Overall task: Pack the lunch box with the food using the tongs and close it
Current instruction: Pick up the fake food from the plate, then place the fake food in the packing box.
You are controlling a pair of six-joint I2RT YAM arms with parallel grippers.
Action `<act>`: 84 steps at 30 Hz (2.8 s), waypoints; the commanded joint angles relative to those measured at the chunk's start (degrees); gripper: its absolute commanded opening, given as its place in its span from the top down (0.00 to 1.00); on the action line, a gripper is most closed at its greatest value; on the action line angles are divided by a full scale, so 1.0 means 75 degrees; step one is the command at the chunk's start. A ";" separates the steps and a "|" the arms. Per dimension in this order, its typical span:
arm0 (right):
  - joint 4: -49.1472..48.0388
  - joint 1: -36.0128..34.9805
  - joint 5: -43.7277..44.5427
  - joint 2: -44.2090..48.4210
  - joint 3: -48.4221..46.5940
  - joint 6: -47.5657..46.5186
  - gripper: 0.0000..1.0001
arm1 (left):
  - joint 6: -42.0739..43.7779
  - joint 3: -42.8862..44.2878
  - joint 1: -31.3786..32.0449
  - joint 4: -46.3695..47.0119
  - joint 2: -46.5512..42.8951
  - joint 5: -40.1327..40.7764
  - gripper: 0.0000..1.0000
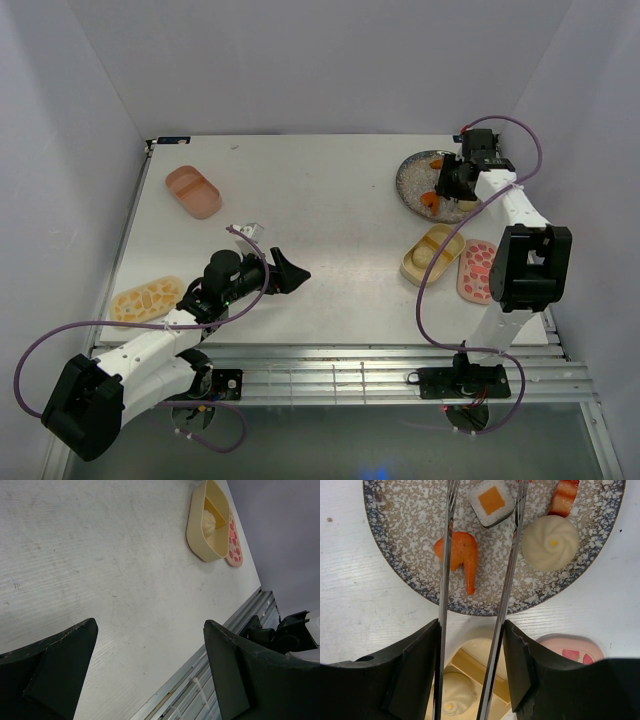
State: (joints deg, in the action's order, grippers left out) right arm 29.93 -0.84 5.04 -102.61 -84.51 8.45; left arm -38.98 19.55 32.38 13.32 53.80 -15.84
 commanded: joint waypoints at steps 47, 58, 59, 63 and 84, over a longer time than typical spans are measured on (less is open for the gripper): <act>0.0638 -0.0310 0.0266 -0.0640 -0.1200 0.0046 0.72 | 0.0041 0.0100 0.0030 -0.0007 -0.0189 0.0002 0.02; 0.0790 -0.0345 0.0394 -0.0534 -0.1576 -0.0165 0.85 | 0.0053 0.0089 0.0030 -0.0018 -0.0189 0.0025 0.02; 0.0825 -0.0345 0.0395 -0.0511 -0.1576 -0.0177 0.85 | 0.0041 0.0089 0.0030 -0.0018 -0.0189 0.0025 0.02; 0.0942 -0.0368 0.0453 -0.0254 -0.1494 -0.0189 0.85 | 0.0041 0.0100 0.0030 -0.0007 -0.0177 0.0025 0.02; 0.1517 -0.0825 0.0875 0.3154 0.1165 0.0174 0.85 | 0.0006 0.0018 0.0042 -0.0018 -0.0388 0.0014 0.02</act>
State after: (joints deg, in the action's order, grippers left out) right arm 40.88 -5.96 10.04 -83.81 -77.87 8.91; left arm -39.00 19.55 32.40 13.28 52.49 -15.84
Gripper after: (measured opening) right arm 0.458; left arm 0.979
